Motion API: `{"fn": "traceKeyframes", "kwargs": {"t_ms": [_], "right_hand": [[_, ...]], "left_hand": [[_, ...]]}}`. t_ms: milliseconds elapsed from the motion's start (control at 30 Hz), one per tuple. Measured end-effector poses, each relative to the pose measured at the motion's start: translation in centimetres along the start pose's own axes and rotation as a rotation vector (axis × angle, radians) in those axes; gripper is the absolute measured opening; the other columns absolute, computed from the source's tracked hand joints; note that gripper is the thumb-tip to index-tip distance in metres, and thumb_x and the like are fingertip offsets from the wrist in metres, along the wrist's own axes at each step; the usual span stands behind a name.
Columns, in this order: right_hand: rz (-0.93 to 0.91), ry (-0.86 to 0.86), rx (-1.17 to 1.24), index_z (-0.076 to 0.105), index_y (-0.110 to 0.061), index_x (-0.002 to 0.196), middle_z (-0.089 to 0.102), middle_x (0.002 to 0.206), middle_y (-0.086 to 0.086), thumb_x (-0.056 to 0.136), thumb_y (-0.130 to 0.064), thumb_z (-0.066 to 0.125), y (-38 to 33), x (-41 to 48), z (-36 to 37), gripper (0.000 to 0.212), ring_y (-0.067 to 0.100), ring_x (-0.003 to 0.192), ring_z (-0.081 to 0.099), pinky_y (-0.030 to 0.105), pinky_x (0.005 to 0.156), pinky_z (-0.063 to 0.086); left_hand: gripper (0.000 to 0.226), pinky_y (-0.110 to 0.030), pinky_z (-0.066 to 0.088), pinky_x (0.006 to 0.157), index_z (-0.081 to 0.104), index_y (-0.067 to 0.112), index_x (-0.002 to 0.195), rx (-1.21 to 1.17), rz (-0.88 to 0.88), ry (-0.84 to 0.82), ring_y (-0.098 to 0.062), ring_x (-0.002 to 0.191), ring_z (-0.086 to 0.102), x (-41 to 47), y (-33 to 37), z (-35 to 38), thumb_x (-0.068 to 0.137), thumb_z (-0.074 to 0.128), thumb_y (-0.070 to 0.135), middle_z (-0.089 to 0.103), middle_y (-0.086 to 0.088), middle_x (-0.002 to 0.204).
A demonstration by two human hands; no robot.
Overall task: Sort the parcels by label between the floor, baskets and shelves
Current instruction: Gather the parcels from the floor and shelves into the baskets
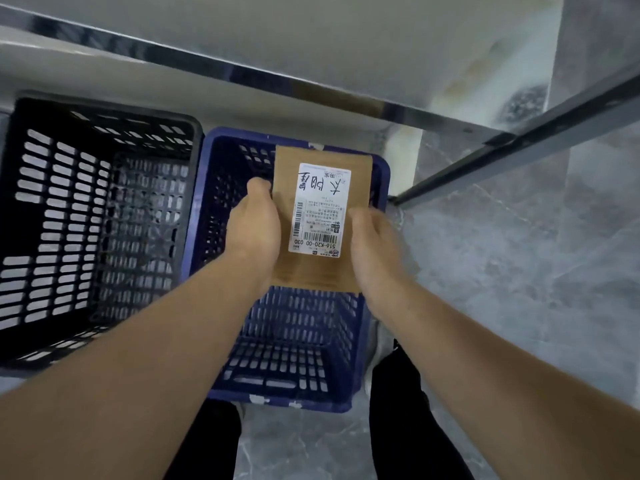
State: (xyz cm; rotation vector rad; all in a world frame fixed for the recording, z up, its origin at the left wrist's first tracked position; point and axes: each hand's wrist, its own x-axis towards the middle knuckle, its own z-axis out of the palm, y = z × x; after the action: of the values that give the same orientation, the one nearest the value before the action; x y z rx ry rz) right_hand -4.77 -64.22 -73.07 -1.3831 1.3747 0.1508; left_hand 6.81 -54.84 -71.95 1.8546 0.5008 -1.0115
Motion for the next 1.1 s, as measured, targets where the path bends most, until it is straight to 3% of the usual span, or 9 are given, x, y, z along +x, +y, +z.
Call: {"fn": "traceKeyframes", "kwargs": {"t_ms": [133,233,367,467,567,733,833,967,1100], "right_hand": [[0.043,-0.013,0.052,0.049,-0.018,0.147,0.071,0.121,-0.013,0.107,-0.056,0.046,1.9,3.2,2.0,0.056,0.004,0.106,0.065,0.025,0.079,0.048],[0.096,-0.047,0.04,0.038,-0.021,0.138,0.058,0.105,-0.02,0.112,-0.047,0.044,3.0,5.4,2.8,0.038,-0.005,0.09,0.054,0.017,0.067,0.038],[0.137,-0.071,0.006,0.033,-0.021,0.135,0.059,0.114,-0.015,0.112,-0.046,0.043,4.4,8.1,4.8,0.035,-0.001,0.096,0.053,0.02,0.071,0.037],[0.144,-0.042,-0.028,0.034,-0.018,0.152,0.055,0.146,0.003,0.109,-0.053,0.043,5.4,9.9,6.5,0.056,0.023,0.126,0.055,0.035,0.096,0.043],[0.14,-0.007,-0.061,0.033,-0.018,0.163,0.043,0.159,0.006,0.095,-0.067,0.039,6.3,11.9,8.0,0.084,0.031,0.144,0.045,0.049,0.119,0.035],[0.128,0.007,-0.063,0.034,-0.02,0.163,0.045,0.154,0.005,0.075,-0.078,0.032,7.9,14.0,9.8,0.105,0.03,0.141,0.048,0.056,0.121,0.039],[0.134,0.036,-0.059,0.029,-0.019,0.168,0.046,0.158,0.005,0.063,-0.084,0.028,9.1,15.0,10.4,0.123,0.031,0.143,0.048,0.057,0.12,0.04],[0.109,0.068,-0.046,0.032,-0.018,0.161,0.05,0.151,0.004,0.075,-0.073,0.037,9.2,14.8,10.5,0.103,0.03,0.137,0.052,0.054,0.118,0.042],[0.042,0.085,-0.067,0.029,-0.019,0.166,0.048,0.156,0.005,0.075,-0.073,0.034,9.1,13.8,10.7,0.106,0.029,0.143,0.046,0.054,0.122,0.037]], "left_hand": [[0.047,-0.05,0.052,0.098,0.073,0.031,0.089,0.019,-0.032,-0.009,-0.026,0.099,0.068,3.0,-1.0,0.8,0.092,0.034,0.057,0.076,0.001,0.093],[0.046,-0.049,0.053,0.096,0.071,0.03,0.094,0.004,-0.067,-0.015,-0.026,0.098,0.069,5.9,-1.9,1.8,0.093,0.035,0.057,0.075,0.0,0.094],[0.041,-0.038,0.054,0.083,0.065,0.031,0.087,-0.005,-0.085,-0.006,-0.024,0.093,0.068,9.7,-3.6,3.2,0.099,0.033,0.053,0.072,0.003,0.09],[0.045,-0.035,0.055,0.075,0.067,0.029,0.089,-0.013,-0.105,-0.021,-0.025,0.088,0.07,12.0,-4.9,4.0,0.101,0.031,0.053,0.074,0.001,0.087],[0.046,-0.046,0.058,0.087,0.068,0.031,0.086,-0.03,-0.143,-0.042,-0.029,0.091,0.072,14.2,-6.3,4.7,0.099,0.031,0.056,0.077,0.0,0.085],[0.05,-0.042,0.057,0.085,0.068,0.031,0.081,-0.049,-0.159,-0.06,-0.026,0.088,0.071,17.2,-8.8,6.1,0.102,0.028,0.052,0.074,0.007,0.061],[0.049,-0.044,0.057,0.087,0.068,0.031,0.079,-0.068,-0.168,-0.09,-0.027,0.089,0.071,18.0,-9.9,6.8,0.101,0.03,0.052,0.075,0.007,0.064],[0.048,-0.042,0.06,0.084,0.076,0.024,0.092,-0.052,-0.146,-0.086,-0.027,0.088,0.074,18.8,-11.0,7.2,0.098,0.036,0.049,0.079,-0.001,0.082],[0.048,-0.05,0.058,0.091,0.077,0.026,0.099,-0.07,-0.112,-0.101,-0.029,0.093,0.074,18.4,-11.4,6.8,0.094,0.039,0.053,0.08,0.0,0.09]]}}
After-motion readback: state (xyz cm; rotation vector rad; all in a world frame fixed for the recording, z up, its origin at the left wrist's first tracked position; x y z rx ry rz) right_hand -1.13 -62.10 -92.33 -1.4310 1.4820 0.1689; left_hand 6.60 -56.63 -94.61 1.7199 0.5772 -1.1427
